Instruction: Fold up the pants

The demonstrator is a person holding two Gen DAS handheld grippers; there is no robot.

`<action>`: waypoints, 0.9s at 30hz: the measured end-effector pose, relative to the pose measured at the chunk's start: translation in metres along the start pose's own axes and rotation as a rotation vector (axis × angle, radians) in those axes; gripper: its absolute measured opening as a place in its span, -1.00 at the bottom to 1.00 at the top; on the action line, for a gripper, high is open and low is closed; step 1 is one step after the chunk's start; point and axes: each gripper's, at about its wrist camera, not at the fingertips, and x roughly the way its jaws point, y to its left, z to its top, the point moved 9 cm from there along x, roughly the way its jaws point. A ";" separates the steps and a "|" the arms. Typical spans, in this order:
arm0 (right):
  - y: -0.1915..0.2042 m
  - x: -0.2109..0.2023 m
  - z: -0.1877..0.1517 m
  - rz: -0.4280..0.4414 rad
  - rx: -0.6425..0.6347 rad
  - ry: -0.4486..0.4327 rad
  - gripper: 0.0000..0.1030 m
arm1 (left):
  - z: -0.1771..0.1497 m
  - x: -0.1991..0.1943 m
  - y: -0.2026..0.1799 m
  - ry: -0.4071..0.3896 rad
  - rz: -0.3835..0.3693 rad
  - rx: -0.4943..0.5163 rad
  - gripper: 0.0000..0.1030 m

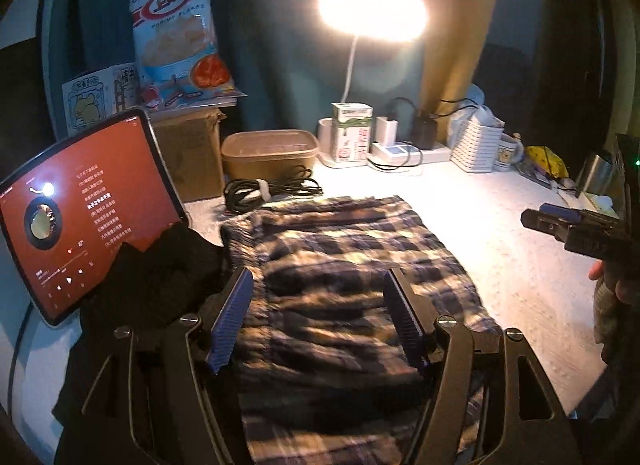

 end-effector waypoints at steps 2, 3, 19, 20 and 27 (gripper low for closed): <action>-0.003 -0.011 -0.002 -0.002 0.003 -0.012 0.36 | -0.002 -0.006 -0.011 -0.006 -0.006 0.010 0.32; -0.004 -0.016 -0.003 -0.003 0.003 -0.017 0.36 | -0.003 -0.009 -0.016 -0.009 -0.008 0.017 0.32; -0.045 -0.108 -0.032 -0.089 -0.011 -0.101 0.36 | -0.010 -0.052 -0.091 -0.081 -0.066 0.021 0.32; -0.049 -0.115 -0.034 -0.100 -0.009 -0.108 0.36 | -0.011 -0.055 -0.097 -0.084 -0.072 0.030 0.32; -0.069 -0.164 -0.041 -0.147 0.000 -0.176 0.37 | -0.010 -0.071 -0.127 -0.128 -0.051 0.075 0.32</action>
